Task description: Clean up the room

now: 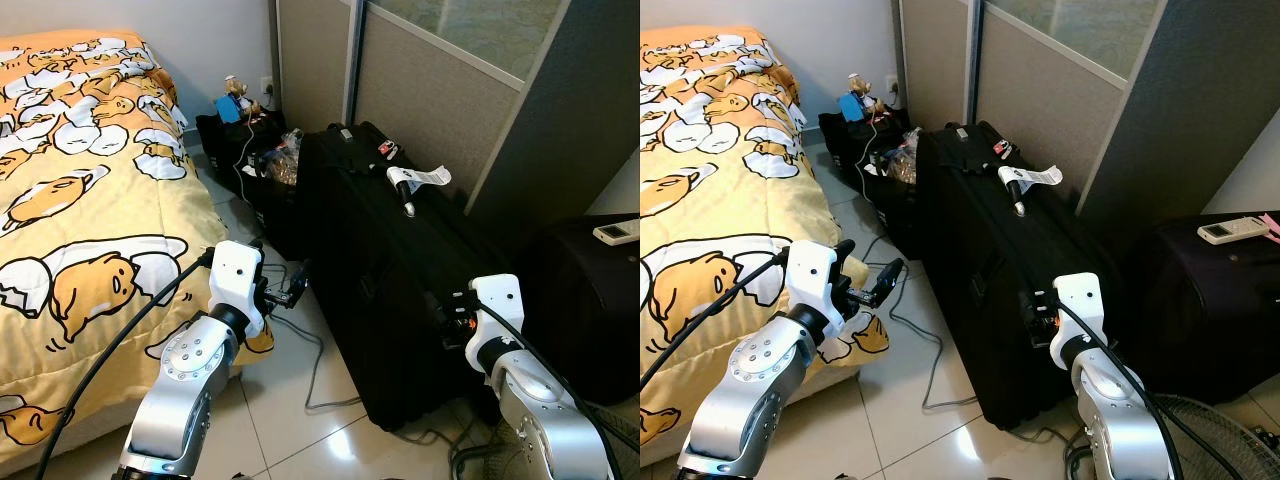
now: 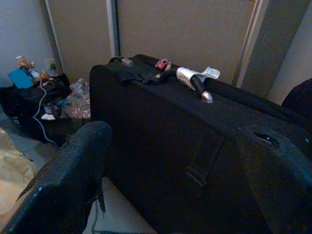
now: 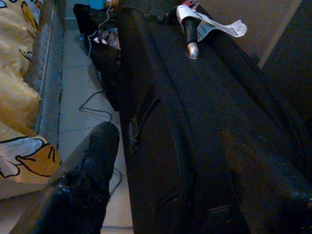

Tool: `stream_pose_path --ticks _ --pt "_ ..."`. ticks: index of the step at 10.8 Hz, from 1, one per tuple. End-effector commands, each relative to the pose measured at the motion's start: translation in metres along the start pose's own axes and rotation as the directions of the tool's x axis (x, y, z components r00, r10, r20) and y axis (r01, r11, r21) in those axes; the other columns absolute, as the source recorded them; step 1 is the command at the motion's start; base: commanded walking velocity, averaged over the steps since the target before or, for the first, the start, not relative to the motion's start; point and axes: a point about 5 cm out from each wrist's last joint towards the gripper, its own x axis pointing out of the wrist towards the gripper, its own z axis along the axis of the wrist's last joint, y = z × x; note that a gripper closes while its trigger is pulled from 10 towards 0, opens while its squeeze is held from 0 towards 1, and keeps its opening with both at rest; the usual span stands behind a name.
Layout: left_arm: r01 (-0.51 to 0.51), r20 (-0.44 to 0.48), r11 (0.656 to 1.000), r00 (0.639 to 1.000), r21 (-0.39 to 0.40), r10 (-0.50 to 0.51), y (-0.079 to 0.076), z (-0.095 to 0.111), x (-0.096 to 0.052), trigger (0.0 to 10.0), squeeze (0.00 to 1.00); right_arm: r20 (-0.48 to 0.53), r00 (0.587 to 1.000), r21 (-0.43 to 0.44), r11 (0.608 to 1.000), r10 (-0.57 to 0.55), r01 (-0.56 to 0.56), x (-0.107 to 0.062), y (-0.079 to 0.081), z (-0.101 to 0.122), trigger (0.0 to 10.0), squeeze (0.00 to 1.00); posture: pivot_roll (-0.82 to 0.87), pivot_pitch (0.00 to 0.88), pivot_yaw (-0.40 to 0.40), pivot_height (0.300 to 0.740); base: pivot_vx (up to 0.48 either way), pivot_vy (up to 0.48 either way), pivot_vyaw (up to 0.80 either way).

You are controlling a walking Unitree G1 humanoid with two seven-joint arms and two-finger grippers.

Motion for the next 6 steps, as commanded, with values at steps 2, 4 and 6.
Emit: stream_pose_path --ticks 2,4,6 --pt "-0.318 -0.128 0.945 0.937 0.077 0.325 0.048 0.003 -0.029 10.0 0.00 0.152 0.988 0.085 0.996 -0.002 -0.011 0.017 0.033 0.043 10.0 0.00 -0.01 0.000 -0.032 0.740 0.000 0.000 0.00" --pt "-0.297 -0.140 0.953 0.942 0.065 0.304 0.041 -0.002 -0.030 10.0 1.00 0.124 0.992 0.137 0.990 0.018 -0.035 0.022 0.035 0.037 10.0 1.00 0.00 0.000 -0.046 0.740 0.000 0.000 0.00" --pt "-0.289 -0.124 0.956 0.948 0.061 0.294 0.038 0.001 -0.031 10.0 1.00 0.096 0.995 0.140 0.990 0.009 -0.022 0.024 0.032 0.032 10.0 1.00 0.01 0.000 -0.048 0.740 0.000 0.000 0.00"
